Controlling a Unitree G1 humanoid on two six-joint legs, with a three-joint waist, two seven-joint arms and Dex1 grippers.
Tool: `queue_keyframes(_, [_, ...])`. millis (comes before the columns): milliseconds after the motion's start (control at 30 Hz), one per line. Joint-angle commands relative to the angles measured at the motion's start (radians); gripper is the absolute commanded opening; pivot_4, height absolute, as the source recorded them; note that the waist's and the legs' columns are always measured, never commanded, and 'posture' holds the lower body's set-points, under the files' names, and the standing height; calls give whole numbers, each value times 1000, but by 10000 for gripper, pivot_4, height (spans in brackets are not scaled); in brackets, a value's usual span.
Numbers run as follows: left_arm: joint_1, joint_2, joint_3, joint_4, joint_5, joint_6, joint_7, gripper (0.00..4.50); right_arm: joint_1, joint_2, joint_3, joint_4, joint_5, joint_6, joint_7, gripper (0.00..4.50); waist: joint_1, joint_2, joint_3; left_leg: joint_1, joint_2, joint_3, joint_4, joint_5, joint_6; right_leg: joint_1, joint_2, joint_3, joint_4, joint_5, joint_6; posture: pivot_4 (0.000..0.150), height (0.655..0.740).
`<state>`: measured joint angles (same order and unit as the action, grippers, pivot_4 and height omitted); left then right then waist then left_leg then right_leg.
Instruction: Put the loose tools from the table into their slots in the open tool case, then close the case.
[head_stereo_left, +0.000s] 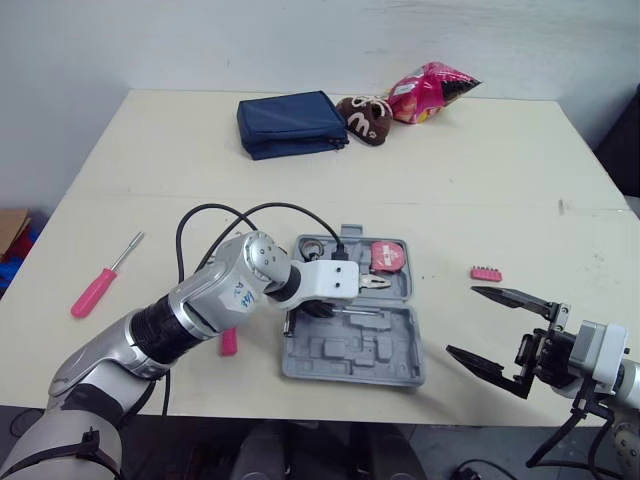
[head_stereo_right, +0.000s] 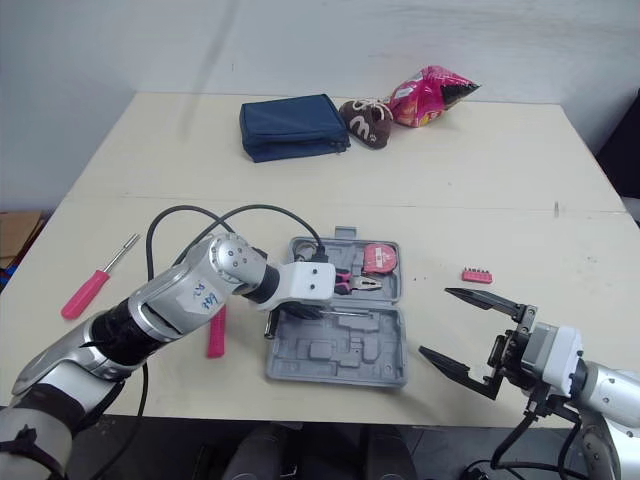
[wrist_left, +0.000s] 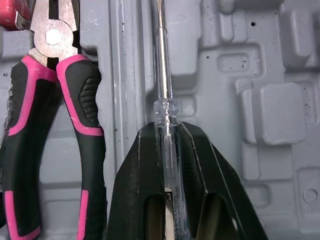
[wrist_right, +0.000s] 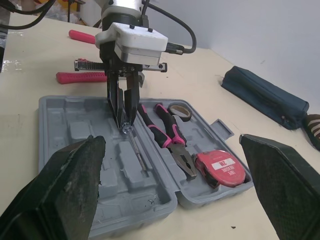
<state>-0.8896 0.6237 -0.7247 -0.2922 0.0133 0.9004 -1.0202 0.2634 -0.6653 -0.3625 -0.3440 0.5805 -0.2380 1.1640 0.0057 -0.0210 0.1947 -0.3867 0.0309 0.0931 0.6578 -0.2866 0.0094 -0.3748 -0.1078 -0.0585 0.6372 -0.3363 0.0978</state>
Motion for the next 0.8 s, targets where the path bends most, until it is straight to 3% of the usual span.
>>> queue_keyframes(33, [9,-13,-13,15,37,-20,17,360,8,3,-31,-8,20,-14,-5,45000,3,0,0,0,0,0,0,0,0,0,-1,0,0,0,0,1500,7400])
queue_keyframes(400, [-7,28,14,-39,69,-92,-23,360,26,-2,-26,-47,26,2,-27,45000,7,0,0,0,0,0,1,0,0,0,-2,0,0,0,0,1500,7400])
queue_keyframes(800, [-3,8,16,43,139,-266,-48,360,21,-21,-26,-129,37,76,-82,45000,14,0,0,0,0,0,2,0,1,0,-1,0,0,0,0,1500,7400])
